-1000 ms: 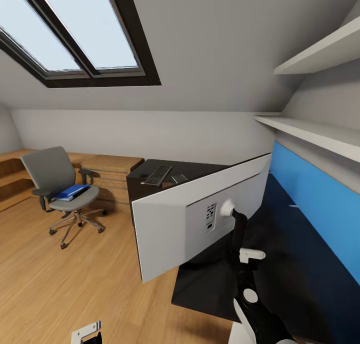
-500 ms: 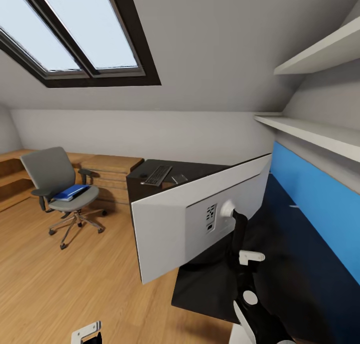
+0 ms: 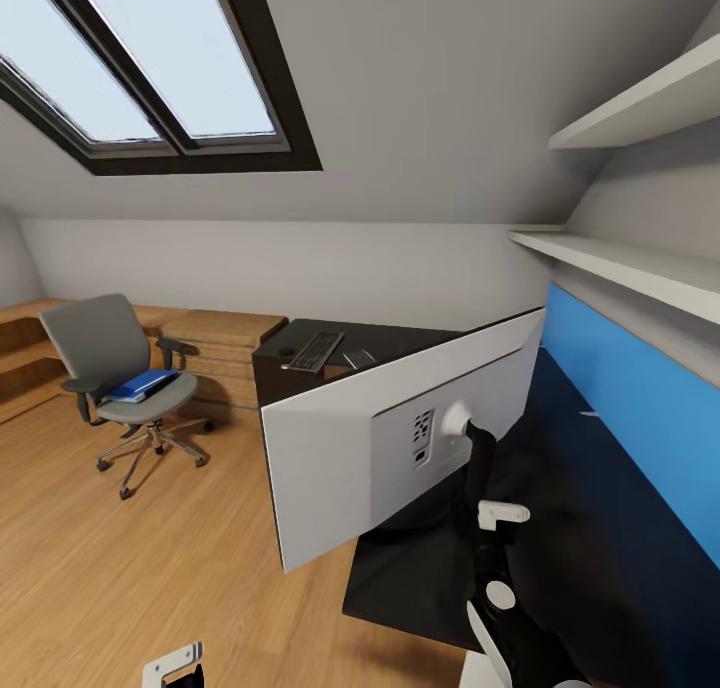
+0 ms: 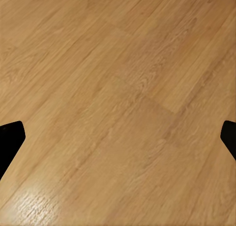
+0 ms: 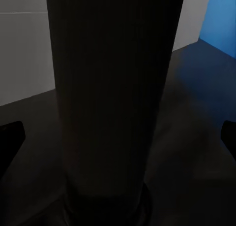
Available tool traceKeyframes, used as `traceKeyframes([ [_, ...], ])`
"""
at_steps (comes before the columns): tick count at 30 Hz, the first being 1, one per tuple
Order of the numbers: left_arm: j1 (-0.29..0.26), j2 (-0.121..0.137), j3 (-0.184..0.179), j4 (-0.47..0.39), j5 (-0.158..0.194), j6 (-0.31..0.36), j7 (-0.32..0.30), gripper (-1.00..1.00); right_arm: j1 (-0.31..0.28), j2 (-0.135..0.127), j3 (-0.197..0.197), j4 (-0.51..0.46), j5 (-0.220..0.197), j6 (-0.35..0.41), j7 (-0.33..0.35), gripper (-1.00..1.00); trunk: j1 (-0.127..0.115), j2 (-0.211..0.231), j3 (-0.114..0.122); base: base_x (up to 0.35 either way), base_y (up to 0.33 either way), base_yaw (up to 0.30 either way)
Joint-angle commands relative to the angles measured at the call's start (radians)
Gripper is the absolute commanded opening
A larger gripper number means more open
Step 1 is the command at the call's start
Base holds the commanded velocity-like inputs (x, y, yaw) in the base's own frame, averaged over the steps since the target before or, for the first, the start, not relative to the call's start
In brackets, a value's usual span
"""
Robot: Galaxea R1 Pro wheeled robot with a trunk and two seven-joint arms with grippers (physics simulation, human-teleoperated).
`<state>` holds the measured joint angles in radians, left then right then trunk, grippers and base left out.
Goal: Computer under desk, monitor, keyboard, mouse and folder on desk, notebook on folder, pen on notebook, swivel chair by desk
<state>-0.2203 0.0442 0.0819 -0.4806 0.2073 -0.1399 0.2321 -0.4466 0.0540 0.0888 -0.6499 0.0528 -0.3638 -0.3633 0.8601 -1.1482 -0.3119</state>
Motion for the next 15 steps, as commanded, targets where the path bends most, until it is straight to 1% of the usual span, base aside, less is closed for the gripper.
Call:
traceKeyframes([
  [1,-0.001,0.0,-0.002,0.0,0.011,-0.004,0.001,1.0,-0.001,0.0,0.003,0.001,0.006,0.0,-0.009,1.0,0.0,-0.001,-0.001,0.0,0.0,0.0],
  [5,-0.001,0.0,-0.002,0.0,0.011,-0.004,0.001,1.0,-0.001,0.0,0.003,0.001,0.006,0.0,-0.009,1.0,0.0,-0.001,-0.001,0.008,0.0,0.0],
  [11,-0.001,0.0,-0.002,0.0,0.011,-0.004,0.0,1.0,-0.001,0.0,0.003,0.001,0.006,0.0,-0.009,1.0,0.0,-0.001,-0.001,0.112,0.0,0.0],
  [15,-0.001,0.0,-0.002,0.0,0.011,-0.004,0.0,1.0,-0.001,-0.001,0.003,0.001,0.006,0.0,-0.009,1.0,0.0,-0.001,-0.001,0.036,0.0,0.0],
])
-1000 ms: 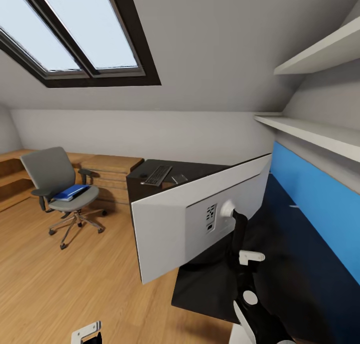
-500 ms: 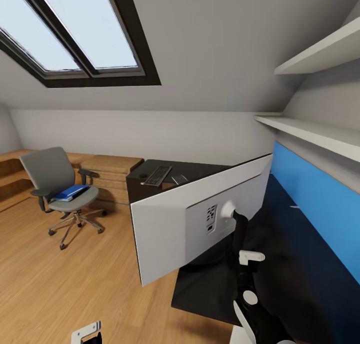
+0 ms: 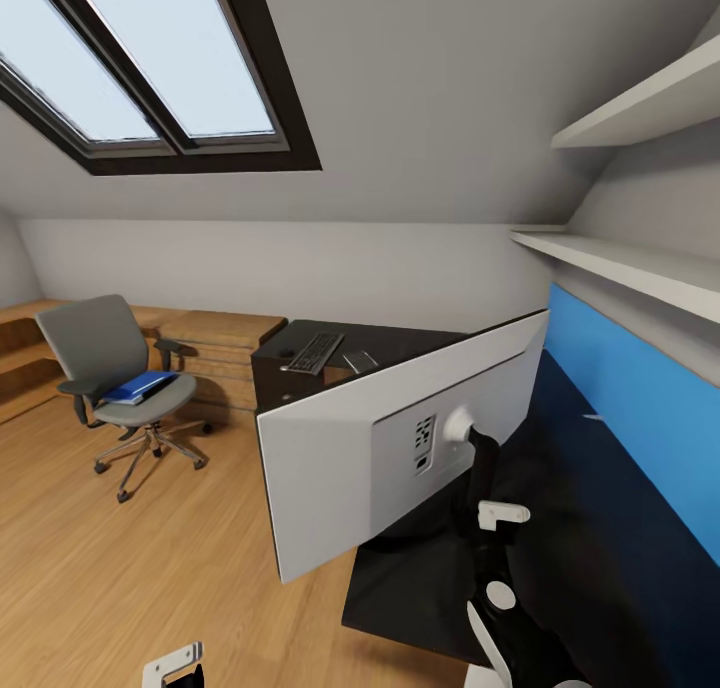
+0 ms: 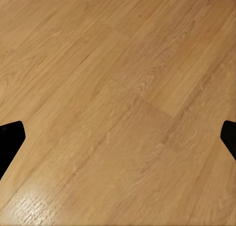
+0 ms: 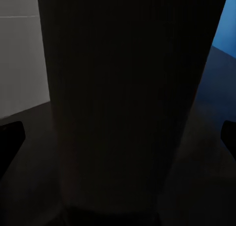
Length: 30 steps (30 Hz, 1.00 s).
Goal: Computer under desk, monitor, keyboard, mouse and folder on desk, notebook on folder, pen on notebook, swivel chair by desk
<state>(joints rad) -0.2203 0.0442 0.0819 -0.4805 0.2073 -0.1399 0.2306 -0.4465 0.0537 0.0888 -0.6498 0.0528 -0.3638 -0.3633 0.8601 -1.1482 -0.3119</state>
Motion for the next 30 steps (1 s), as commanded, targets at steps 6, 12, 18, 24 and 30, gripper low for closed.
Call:
traceKeyframes([
  [6,-0.001,0.0,-0.002,0.0,0.011,-0.004,0.001,1.0,-0.001,-0.001,0.004,0.001,0.006,0.0,-0.009,1.0,0.0,-0.001,-0.001,0.01,0.0,0.0],
  [12,-0.001,0.0,-0.002,0.0,0.011,-0.004,0.001,1.0,-0.001,0.0,0.005,0.001,0.006,0.0,-0.009,-1.0,0.0,-0.001,-0.001,0.002,0.0,0.0],
  [18,-0.001,0.0,-0.002,0.0,0.011,-0.004,0.001,1.0,-0.001,0.0,0.003,0.001,0.006,0.0,-0.009,-1.0,0.0,-0.001,-0.001,0.0,0.0,0.0],
  [24,-0.001,0.0,-0.002,0.0,0.011,-0.005,0.001,1.0,-0.001,-0.001,0.003,0.001,0.006,0.0,-0.009,-1.0,0.0,-0.001,-0.001,0.0,0.0,0.0],
  [30,-0.001,0.01,0.003,-0.007,0.016,-0.004,-0.001,1.0,-0.001,-0.001,0.003,0.001,0.006,0.0,-0.009,-1.0,0.0,-0.001,-0.001,0.0,0.0,0.0],
])
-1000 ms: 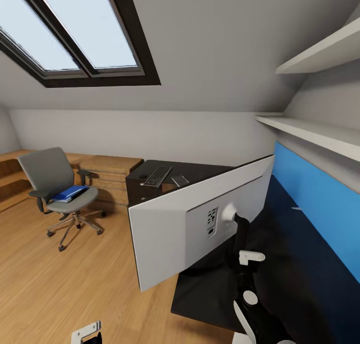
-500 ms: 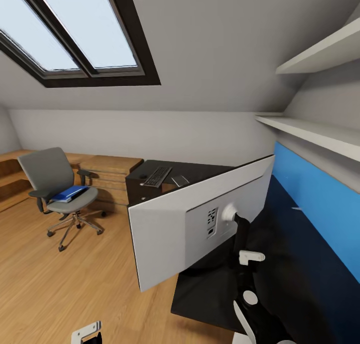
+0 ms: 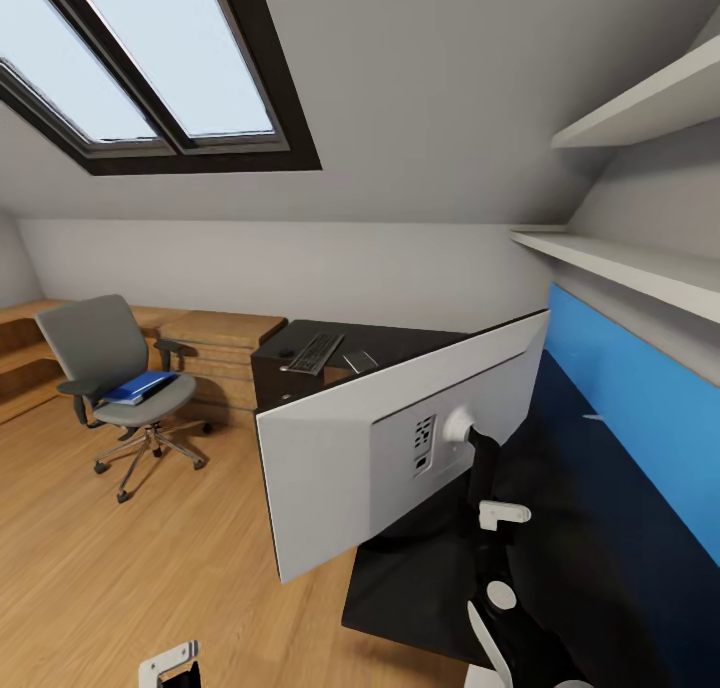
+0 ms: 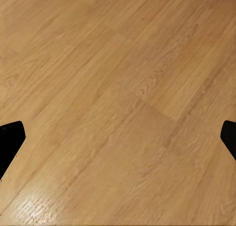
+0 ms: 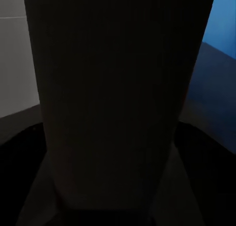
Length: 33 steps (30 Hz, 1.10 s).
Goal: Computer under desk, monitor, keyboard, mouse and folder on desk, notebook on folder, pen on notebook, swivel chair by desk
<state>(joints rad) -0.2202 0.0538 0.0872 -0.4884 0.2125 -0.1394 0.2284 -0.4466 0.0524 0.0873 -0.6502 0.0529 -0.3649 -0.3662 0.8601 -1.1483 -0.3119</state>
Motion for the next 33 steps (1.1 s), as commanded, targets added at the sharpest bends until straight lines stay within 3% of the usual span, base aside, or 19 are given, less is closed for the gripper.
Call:
traceKeyframes([
  [1,-0.001,0.008,0.001,-0.011,0.012,-0.004,0.001,1.0,-0.001,0.0,0.005,0.001,0.005,0.001,-0.006,-1.0,0.0,-0.001,-0.001,0.0,0.0,0.0],
  [4,-0.001,0.036,0.049,-0.105,0.021,0.018,0.002,1.0,0.0,-0.002,0.004,0.001,0.005,0.001,-0.006,-1.0,0.0,-0.001,-0.001,0.0,0.0,0.0],
  [5,-0.001,0.042,0.092,-0.183,0.035,0.074,0.001,1.0,0.0,-0.003,0.003,0.0,0.006,0.001,-0.006,-1.0,0.0,-0.001,-0.001,0.0,0.0,0.0],
  [6,-0.001,0.043,0.107,-0.213,0.04,0.104,0.001,1.0,0.0,-0.003,0.003,0.0,0.006,0.001,-0.006,-1.0,0.0,-0.001,-0.001,0.0,0.0,0.0],
  [7,-0.001,0.044,0.134,-0.279,0.048,0.181,0.0,1.0,0.0,-0.004,0.002,-0.001,0.006,0.001,-0.006,-1.0,0.0,-0.001,-0.001,0.0,0.0,0.0],
  [10,-0.001,0.044,0.168,-0.421,0.058,0.359,0.0,1.0,0.0,-0.006,0.002,0.0,0.007,0.001,-0.007,-1.0,0.0,-0.001,-0.001,0.0,0.0,0.0],
  [13,-0.001,0.043,0.197,-0.666,0.064,0.56,0.002,1.0,0.0,-0.01,0.002,-0.001,0.007,0.001,-0.007,-1.0,0.0,-0.001,-0.001,0.0,0.0,0.0],
  [14,-0.001,0.043,0.202,-0.709,0.065,0.587,0.002,1.0,0.0,-0.01,0.002,-0.001,0.007,0.001,-0.007,-1.0,0.0,-0.001,-0.001,0.0,0.0,0.0],
  [15,-0.001,0.041,0.22,-0.834,0.066,0.666,0.003,1.0,0.0,-0.011,0.002,-0.001,0.007,0.001,-0.007,-1.0,0.0,-0.001,-0.001,0.0,0.0,0.0],
  [16,-0.001,0.039,0.23,-0.907,0.067,0.715,0.003,1.0,0.0,-0.011,0.002,-0.001,0.007,0.001,-0.007,-1.0,0.0,-0.001,-0.001,0.0,0.0,0.0],
  [18,-0.001,0.033,0.243,-0.982,0.078,0.768,0.003,1.0,0.0,-0.012,0.002,-0.002,0.007,0.001,-0.007,-1.0,0.0,-0.001,-0.001,0.0,0.0,0.0],
  [20,-0.001,0.023,0.271,-1.009,0.128,0.804,0.003,1.0,0.0,-0.013,0.001,-0.001,0.007,0.001,-0.007,-1.0,0.0,-0.001,-0.001,0.0,0.0,0.0],
  [23,-0.001,0.016,0.285,-0.95,0.157,0.811,0.001,1.0,0.0,-0.015,0.0,-0.001,0.007,0.001,-0.007,-1.0,0.0,-0.001,-0.001,0.0,0.0,0.0],
  [30,-0.001,0.015,0.294,-0.921,0.172,0.808,0.001,1.0,0.0,-0.03,-0.001,0.0,0.006,0.001,-0.007,-1.0,0.0,-0.001,-0.001,0.0,0.0,0.0],
  [33,-0.001,0.017,0.339,-0.943,0.173,0.807,0.001,1.0,-0.001,-0.032,0.0,0.001,0.005,0.001,-0.007,-1.0,0.0,-0.001,-0.001,0.0,0.0,0.0],
])
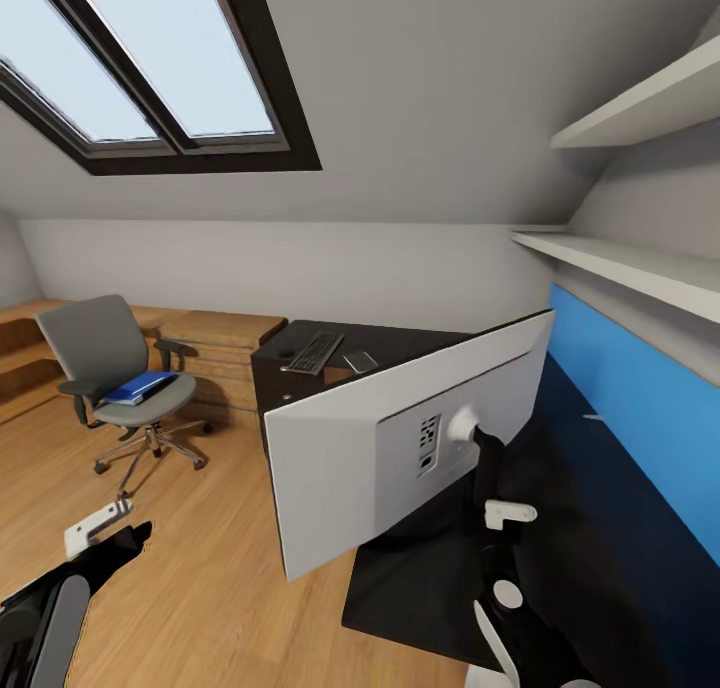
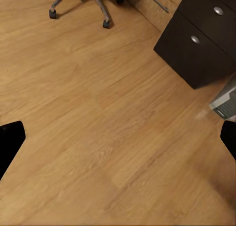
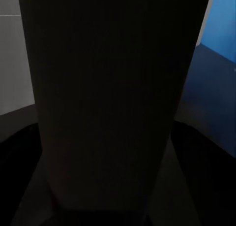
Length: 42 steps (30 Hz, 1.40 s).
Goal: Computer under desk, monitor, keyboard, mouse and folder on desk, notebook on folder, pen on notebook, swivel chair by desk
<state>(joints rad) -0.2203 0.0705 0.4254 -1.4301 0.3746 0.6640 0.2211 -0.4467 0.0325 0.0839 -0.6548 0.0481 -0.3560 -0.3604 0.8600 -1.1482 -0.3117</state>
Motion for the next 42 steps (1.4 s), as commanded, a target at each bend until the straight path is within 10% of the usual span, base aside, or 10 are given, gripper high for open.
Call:
traceKeyframes([
  [1,-0.001,-0.001,0.023,-0.006,0.012,0.004,0.008,1.0,-0.001,-0.013,0.005,0.004,0.01,-0.009,-0.012,-1.0,0.0,-0.001,-0.001,0.0,0.0,-0.079],
  [42,-0.001,-0.005,0.024,-0.035,0.007,0.005,0.006,1.0,-0.001,-0.014,0.005,0.006,0.012,-0.029,-0.012,-1.0,0.0,-0.001,0.001,0.0,-0.075,-0.104],
])
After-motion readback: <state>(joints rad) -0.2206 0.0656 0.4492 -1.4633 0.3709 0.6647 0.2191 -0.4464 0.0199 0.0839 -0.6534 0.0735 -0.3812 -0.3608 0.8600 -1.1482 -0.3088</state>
